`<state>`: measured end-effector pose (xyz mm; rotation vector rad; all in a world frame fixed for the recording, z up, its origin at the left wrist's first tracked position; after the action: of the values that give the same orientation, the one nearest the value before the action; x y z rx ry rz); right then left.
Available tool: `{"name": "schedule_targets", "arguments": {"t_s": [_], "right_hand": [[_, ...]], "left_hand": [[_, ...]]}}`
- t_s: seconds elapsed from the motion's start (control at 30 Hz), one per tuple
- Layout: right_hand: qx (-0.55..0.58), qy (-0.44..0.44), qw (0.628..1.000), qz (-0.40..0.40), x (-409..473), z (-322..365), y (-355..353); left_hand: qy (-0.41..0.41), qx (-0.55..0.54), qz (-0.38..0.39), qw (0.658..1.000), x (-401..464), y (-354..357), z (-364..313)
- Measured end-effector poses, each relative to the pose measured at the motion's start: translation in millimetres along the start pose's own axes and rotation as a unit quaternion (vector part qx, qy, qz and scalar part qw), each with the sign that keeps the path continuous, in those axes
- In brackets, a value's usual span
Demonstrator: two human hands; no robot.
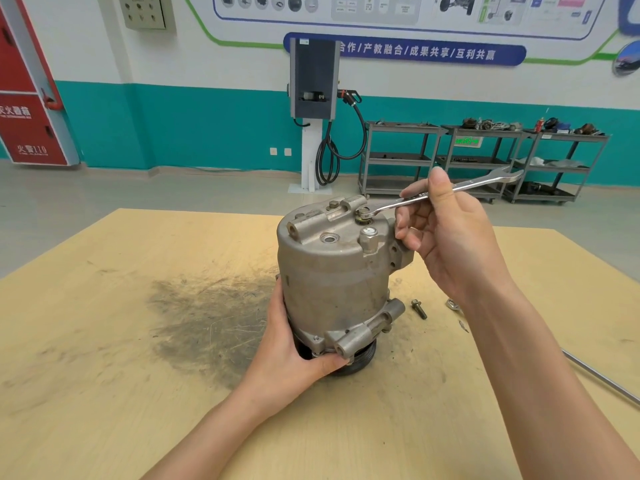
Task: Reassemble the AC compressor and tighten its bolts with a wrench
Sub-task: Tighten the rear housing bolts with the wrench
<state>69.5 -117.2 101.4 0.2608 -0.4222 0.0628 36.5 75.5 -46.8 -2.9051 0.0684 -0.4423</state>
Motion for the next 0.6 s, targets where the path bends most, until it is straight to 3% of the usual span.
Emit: {"name": "schedule_targets", "arguments": {"t_s": [0.17, 0.37, 0.43, 0.6], "right_hand": [[-0.163, -0.162, 0.973, -0.020, -9, 2, 10], [-0.396, -0.335, 0.855, -0.023, -19, 9, 20], [-0.370, -0.329, 0.868, -0.031, -19, 11, 21], [-0.174, -0.186, 0.966, -0.047, -13, 15, 10]], "left_hand": [[-0.001, 0.005, -0.001, 1.000, 0, 0, 0], [0.000, 0.002, -0.001, 1.000, 0, 0, -1], [0.001, 0.001, 0.000, 1.000, -1, 0, -2], [0.000, 0.001, 0.003, 1.000, -1, 0, -4]]}}
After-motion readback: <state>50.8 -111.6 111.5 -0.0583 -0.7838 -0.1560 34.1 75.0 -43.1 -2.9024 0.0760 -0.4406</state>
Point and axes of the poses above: each hand's wrist, its own x-axis towards the middle knuckle, its own y-axis out of the palm, z = x × y, the point moved 1 cm from there along x, towards the middle knuckle, and after that the axes turned 1 degree about -x, right-handed, at the moved point
